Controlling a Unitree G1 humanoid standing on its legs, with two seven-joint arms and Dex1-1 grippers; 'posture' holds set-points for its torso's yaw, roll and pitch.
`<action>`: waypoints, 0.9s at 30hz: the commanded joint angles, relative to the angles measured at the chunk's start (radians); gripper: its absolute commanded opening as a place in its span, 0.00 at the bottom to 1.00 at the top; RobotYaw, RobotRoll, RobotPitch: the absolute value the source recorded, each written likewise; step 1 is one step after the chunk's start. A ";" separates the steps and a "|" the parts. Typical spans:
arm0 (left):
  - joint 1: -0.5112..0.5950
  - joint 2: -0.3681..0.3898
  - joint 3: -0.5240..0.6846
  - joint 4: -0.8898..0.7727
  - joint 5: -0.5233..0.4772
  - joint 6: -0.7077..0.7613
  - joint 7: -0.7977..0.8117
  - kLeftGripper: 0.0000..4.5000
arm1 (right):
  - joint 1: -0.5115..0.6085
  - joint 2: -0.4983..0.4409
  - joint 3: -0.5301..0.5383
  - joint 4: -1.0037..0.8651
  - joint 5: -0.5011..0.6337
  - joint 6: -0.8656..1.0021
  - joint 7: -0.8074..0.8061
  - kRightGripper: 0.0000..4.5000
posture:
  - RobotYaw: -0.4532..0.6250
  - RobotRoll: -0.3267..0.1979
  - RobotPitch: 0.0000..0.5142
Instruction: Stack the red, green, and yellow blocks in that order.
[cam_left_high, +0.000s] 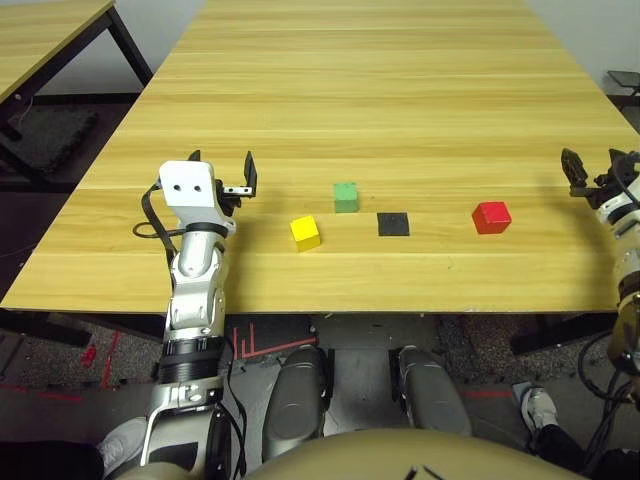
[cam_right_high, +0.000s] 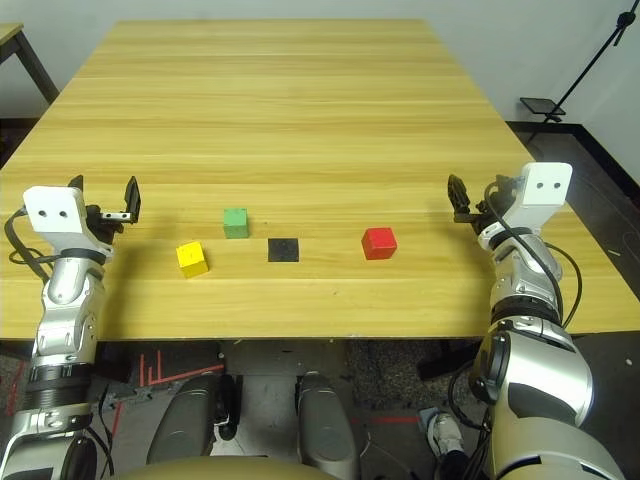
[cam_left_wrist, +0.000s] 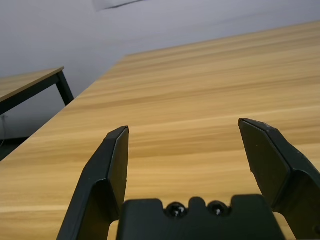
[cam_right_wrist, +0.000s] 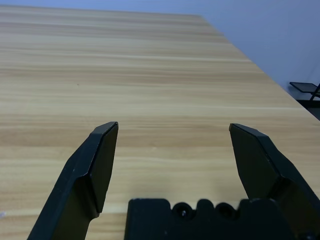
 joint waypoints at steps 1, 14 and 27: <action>-0.020 0.012 -0.011 0.065 0.015 -0.019 -0.007 0.99 | 0.004 0.002 0.010 0.010 -0.014 0.009 -0.001 1.00 | 0.52 0.32 0.17; -0.055 0.099 -0.100 -0.200 -0.252 0.214 -0.382 0.99 | -0.077 -0.065 0.133 -0.184 0.009 0.234 0.583 1.00 | 0.53 0.27 0.17; -0.190 0.228 -0.219 -0.142 -0.293 0.323 -0.680 0.99 | -0.137 -0.159 0.499 -0.152 -0.166 0.134 1.037 1.00 | 0.56 0.27 0.14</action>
